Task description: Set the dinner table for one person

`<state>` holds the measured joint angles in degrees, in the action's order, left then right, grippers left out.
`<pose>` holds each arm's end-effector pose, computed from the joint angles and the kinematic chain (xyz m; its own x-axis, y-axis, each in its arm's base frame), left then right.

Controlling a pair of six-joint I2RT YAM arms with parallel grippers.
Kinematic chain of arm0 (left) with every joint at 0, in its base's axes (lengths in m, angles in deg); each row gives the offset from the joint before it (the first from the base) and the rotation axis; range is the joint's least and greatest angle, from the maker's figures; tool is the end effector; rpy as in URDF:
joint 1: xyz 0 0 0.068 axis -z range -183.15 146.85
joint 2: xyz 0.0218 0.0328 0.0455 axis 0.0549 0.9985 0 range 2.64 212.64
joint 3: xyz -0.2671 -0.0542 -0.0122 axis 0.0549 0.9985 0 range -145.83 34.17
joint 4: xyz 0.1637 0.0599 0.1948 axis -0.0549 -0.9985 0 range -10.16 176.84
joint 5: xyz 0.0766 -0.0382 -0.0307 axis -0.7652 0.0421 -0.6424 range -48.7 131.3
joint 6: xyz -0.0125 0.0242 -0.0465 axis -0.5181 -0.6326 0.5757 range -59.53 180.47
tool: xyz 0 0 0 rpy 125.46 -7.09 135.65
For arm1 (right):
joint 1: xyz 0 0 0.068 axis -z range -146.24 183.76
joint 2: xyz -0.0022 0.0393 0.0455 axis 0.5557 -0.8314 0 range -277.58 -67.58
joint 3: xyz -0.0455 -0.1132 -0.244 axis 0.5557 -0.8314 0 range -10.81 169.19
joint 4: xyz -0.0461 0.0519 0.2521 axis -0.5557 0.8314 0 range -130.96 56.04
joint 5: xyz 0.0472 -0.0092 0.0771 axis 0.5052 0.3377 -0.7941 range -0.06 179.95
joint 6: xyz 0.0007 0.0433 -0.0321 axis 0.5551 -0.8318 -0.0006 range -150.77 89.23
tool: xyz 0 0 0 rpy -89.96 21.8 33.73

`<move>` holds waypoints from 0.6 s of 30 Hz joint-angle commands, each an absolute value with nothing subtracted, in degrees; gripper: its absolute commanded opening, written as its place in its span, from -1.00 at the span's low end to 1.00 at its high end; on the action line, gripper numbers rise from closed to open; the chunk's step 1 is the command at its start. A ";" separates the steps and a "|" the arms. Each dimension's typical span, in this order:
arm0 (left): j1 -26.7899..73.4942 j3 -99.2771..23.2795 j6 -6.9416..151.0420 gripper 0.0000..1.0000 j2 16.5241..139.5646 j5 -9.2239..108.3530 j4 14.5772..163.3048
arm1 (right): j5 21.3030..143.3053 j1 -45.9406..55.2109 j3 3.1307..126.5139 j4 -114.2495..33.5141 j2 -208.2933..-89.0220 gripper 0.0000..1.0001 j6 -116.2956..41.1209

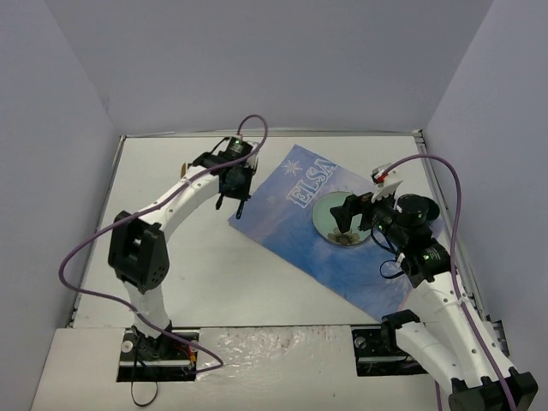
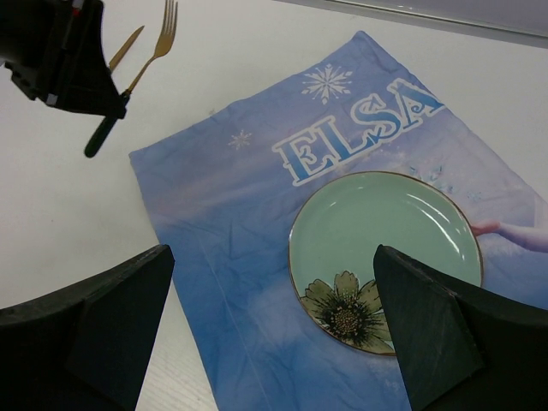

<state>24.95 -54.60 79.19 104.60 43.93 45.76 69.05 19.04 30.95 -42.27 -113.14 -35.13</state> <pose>0.3440 -0.1855 0.2854 -0.8367 0.0833 -0.5412 0.2381 0.9454 -0.2226 0.1814 0.0607 0.3410 -0.0862 0.0507 -0.9950 -0.5771 0.8116 0.0914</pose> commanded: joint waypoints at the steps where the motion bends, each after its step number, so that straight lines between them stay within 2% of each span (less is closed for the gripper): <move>1: 30.72 -66.87 77.75 -1.00 113.89 44.16 44.37 | 72.69 18.73 33.28 -44.13 -110.83 1.00 -34.60; 9: 34.75 -84.39 70.25 -1.00 127.70 48.98 41.41 | 76.32 18.73 33.52 -42.64 -108.26 1.00 -35.08; 18: 34.82 -95.47 64.87 -1.00 135.94 49.07 39.83 | 79.16 18.73 35.38 -37.14 -108.03 1.00 -34.67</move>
